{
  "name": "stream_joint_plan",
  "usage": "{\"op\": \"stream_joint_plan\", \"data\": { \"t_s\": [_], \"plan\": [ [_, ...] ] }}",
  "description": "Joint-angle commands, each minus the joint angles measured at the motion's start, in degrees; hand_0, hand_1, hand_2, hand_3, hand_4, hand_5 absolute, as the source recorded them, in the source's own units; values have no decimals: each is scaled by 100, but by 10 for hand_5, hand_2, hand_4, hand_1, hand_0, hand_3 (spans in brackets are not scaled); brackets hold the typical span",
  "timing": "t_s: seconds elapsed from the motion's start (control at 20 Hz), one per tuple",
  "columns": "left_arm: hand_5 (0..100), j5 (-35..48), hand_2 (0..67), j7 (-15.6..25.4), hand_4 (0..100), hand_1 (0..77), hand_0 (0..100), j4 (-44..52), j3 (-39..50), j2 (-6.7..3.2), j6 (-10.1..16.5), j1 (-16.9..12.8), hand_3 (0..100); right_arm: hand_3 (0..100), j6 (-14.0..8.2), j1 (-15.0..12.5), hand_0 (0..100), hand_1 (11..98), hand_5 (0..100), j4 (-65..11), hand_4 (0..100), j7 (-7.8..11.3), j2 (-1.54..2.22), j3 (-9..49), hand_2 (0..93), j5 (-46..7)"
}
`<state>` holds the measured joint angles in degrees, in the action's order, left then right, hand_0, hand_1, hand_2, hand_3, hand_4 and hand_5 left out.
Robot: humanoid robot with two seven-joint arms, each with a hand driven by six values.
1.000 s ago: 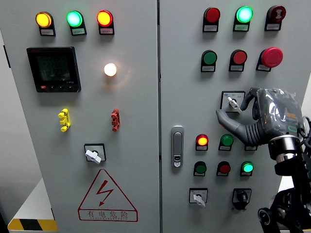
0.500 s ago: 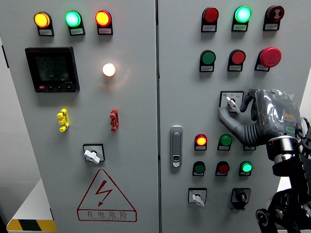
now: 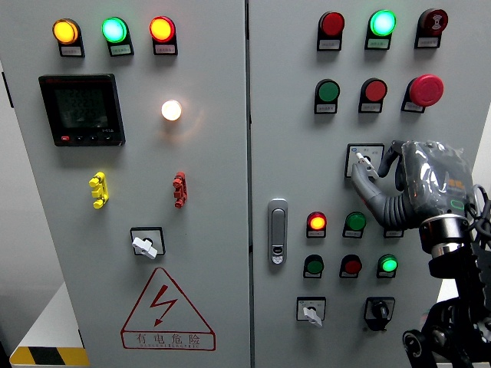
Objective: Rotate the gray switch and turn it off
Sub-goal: 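Twist the white switch knob with the right hand to the off position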
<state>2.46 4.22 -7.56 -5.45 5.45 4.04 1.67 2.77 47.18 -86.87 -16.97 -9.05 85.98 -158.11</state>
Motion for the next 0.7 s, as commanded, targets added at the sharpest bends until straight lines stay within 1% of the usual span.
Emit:
{"op": "stream_joint_plan", "data": {
  "t_s": [0.0,0.45,0.65],
  "plan": [
    [109,0,133,0,82,0,883,0,0,0,0,0,187,1000,-5,19,470,334,1000,13,1000,0,0,-12,727,0],
    [109,0,133,0,82,0,884,0,0,0,0,0,187,1000,-5,19,578,339,1000,13,1000,-52,0,-20,735,0],
    [109,0,133,0,82,0,884,0,0,0,0,0,187,1000,-5,19,601,341,1000,13,1000,-61,0,-29,743,0]
  ]
}}
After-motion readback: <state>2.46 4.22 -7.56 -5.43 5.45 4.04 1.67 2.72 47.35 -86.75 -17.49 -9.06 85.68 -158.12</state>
